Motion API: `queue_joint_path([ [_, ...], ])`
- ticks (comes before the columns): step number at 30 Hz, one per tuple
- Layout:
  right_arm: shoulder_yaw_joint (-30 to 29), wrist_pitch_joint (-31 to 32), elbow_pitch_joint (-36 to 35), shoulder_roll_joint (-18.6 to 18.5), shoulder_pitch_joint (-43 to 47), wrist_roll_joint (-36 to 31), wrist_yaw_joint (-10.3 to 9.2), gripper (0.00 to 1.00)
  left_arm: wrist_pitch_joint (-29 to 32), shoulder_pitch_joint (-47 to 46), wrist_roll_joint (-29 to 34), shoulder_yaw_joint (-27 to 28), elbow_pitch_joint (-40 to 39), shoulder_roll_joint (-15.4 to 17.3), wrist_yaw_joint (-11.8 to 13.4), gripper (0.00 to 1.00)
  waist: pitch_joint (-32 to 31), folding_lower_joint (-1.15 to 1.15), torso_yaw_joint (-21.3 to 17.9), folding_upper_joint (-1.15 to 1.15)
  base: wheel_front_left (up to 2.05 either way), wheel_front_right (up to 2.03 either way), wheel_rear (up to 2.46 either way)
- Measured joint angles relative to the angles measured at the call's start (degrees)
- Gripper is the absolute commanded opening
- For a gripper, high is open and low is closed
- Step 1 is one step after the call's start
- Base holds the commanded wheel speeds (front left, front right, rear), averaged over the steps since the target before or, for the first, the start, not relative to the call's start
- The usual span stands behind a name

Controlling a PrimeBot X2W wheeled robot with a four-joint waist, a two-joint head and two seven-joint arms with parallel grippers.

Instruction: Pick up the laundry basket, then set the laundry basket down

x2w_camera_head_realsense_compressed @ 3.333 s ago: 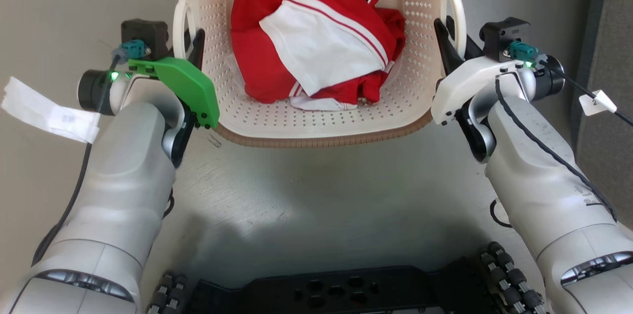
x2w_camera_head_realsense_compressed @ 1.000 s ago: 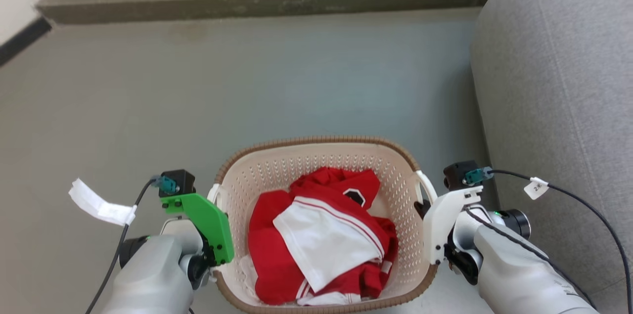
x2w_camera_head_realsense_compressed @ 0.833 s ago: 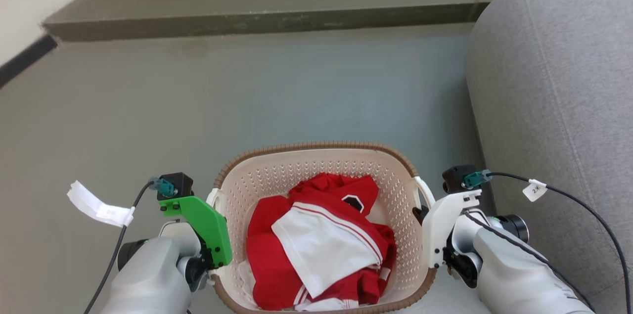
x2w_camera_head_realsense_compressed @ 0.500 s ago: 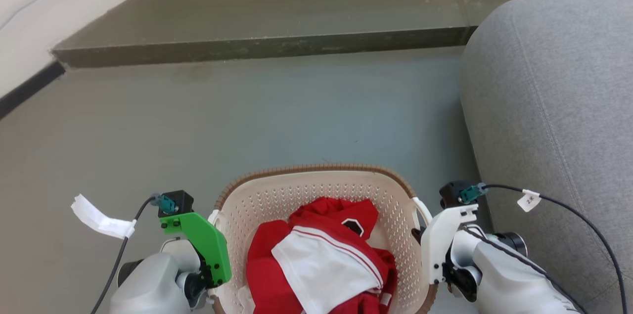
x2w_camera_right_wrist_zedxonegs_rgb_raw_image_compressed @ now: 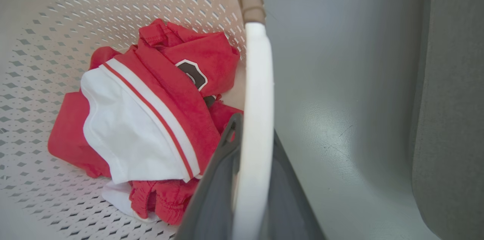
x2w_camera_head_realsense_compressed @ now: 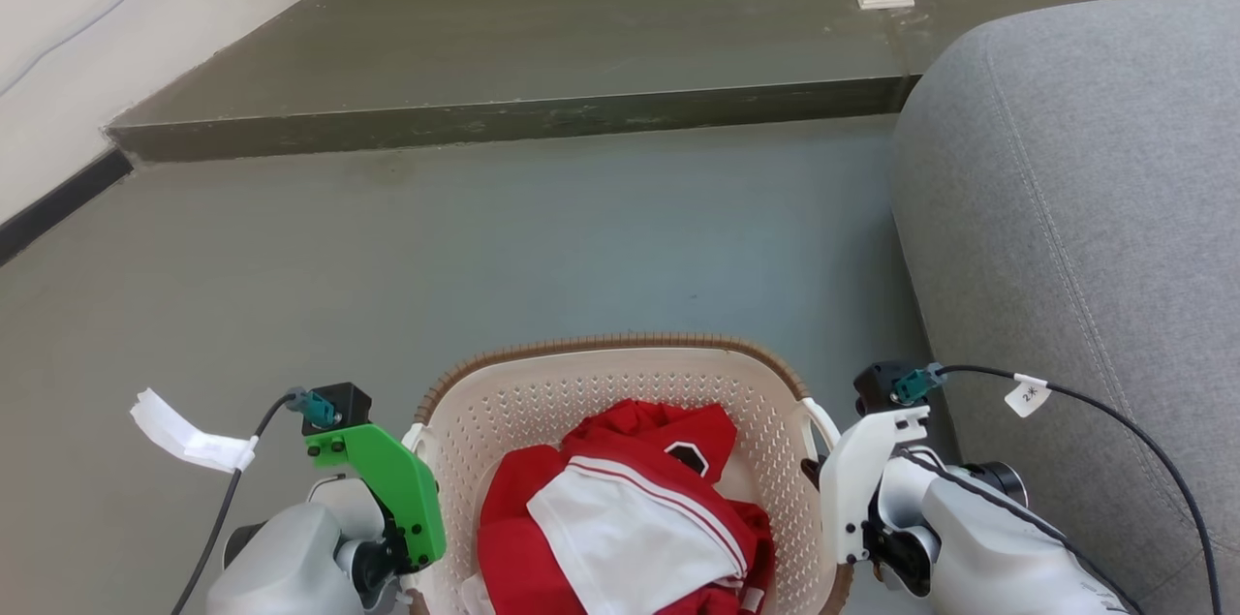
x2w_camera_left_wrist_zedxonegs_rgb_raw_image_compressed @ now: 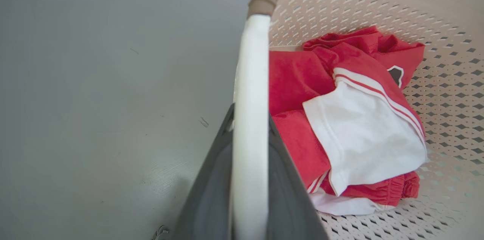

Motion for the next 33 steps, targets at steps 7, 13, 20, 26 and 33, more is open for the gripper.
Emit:
queue_joint_path([
  [7,0.51,0.25,-0.1,0.0,0.0,0.58,-0.01,0.0,0.32,0.01,-0.08,-0.24,-0.42,0.26,0.0,0.0,-0.23,0.0,-0.04,0.0,0.0,0.0,0.0],
  [13,1.01,0.4,-0.08,-0.03,0.0,1.89,-0.02,0.0,0.33,0.1,-0.41,-0.43,-0.51,0.35,0.0,0.0,-0.41,0.0,-0.01,0.0,0.0,0.0,0.0],
  [20,1.77,0.41,0.12,-0.03,0.0,2.52,-0.05,0.0,0.51,0.28,-0.51,-0.66,-0.53,0.45,0.0,0.0,-0.76,0.0,0.05,0.0,0.0,0.0,0.0],
  [26,2.13,0.41,0.36,-0.03,0.0,3.01,-0.05,0.0,0.51,0.69,-1.16,-1.02,-0.6,0.52,0.0,0.0,-1.08,0.0,0.1,0.0,0.0,0.0,0.0],
  [33,2.48,0.41,0.93,-0.03,0.02,3.5,-0.05,0.0,0.66,1.03,-1.63,-1.87,-0.96,0.53,0.0,0.0,-1.42,0.0,0.2,0.0,0.0,0.0,0.0],
])
